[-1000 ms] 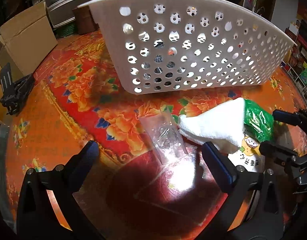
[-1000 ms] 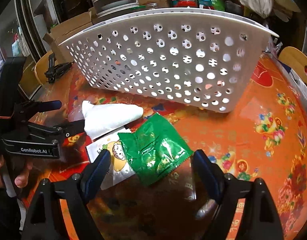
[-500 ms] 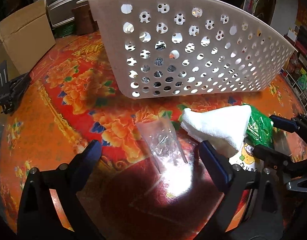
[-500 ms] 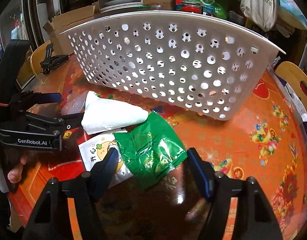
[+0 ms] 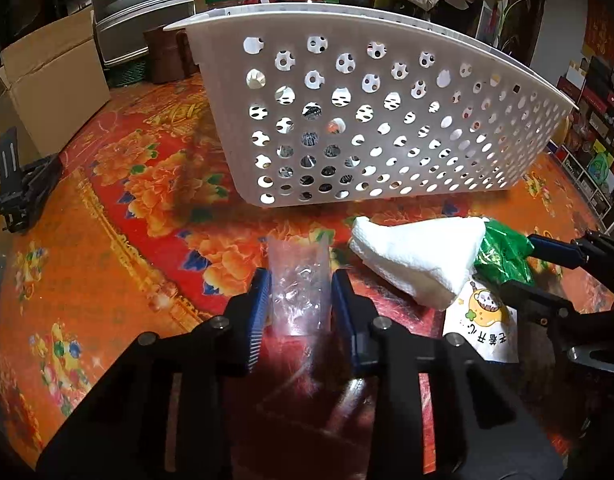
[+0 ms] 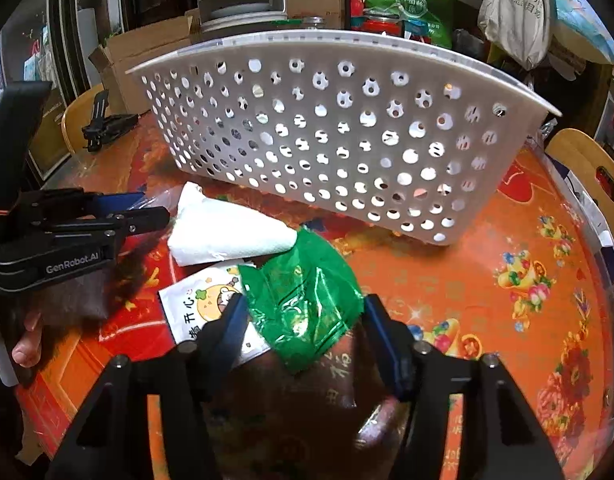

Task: Organize soft objects
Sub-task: 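Grasp the clear plastic bag with the left tool, then grasp the green packet with the right tool while the left tool holds the clear bag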

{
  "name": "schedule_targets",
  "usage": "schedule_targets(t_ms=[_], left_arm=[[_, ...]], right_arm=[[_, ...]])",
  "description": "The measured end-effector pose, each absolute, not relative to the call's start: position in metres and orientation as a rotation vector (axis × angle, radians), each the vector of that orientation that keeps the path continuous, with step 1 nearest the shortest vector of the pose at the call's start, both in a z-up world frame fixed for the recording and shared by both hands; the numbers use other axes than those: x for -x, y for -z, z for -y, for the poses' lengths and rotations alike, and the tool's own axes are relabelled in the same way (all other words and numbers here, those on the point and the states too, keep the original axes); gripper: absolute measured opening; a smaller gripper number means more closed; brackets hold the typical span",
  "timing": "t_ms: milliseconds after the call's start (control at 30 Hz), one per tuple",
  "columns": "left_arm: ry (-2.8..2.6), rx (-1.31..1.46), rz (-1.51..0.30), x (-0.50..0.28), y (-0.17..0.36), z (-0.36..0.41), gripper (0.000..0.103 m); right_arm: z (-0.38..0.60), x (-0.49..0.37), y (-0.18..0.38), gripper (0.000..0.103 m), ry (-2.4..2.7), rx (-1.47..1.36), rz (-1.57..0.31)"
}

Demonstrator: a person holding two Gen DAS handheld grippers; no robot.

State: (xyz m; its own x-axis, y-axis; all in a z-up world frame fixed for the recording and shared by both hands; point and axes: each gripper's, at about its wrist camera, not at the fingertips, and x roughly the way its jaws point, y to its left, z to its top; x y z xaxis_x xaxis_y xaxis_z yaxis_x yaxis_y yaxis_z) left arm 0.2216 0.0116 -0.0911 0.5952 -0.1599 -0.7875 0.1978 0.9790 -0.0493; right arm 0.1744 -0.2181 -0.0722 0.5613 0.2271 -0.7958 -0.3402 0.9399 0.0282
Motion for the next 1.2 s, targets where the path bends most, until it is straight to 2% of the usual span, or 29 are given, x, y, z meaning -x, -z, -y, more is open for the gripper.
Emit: schedule_targets(t_ms=[433, 1000, 1067, 1200], left_arm=[[0.211, -0.039, -0.906, -0.217, 0.09, -0.013, 0.029], [0.207, -0.043, -0.889, -0.215, 0.088, -0.013, 0.029], [0.203, -0.05, -0.86, -0.21, 0.084, -0.013, 0.029], [0.213, -0.061, -0.842, -0.205, 0.081, -0.009, 0.028]], right_arm=[[0.206, -0.163, 0.069, 0.031, -0.339, 0.191, -0.912], [0.2, -0.163, 0.064, 0.02, -0.333, 0.235, -0.923], [0.2, -0.163, 0.063, 0.0, -0.341, 0.23, -0.926], [0.202, -0.164, 0.063, 0.0, -0.336, 0.234, -0.925]])
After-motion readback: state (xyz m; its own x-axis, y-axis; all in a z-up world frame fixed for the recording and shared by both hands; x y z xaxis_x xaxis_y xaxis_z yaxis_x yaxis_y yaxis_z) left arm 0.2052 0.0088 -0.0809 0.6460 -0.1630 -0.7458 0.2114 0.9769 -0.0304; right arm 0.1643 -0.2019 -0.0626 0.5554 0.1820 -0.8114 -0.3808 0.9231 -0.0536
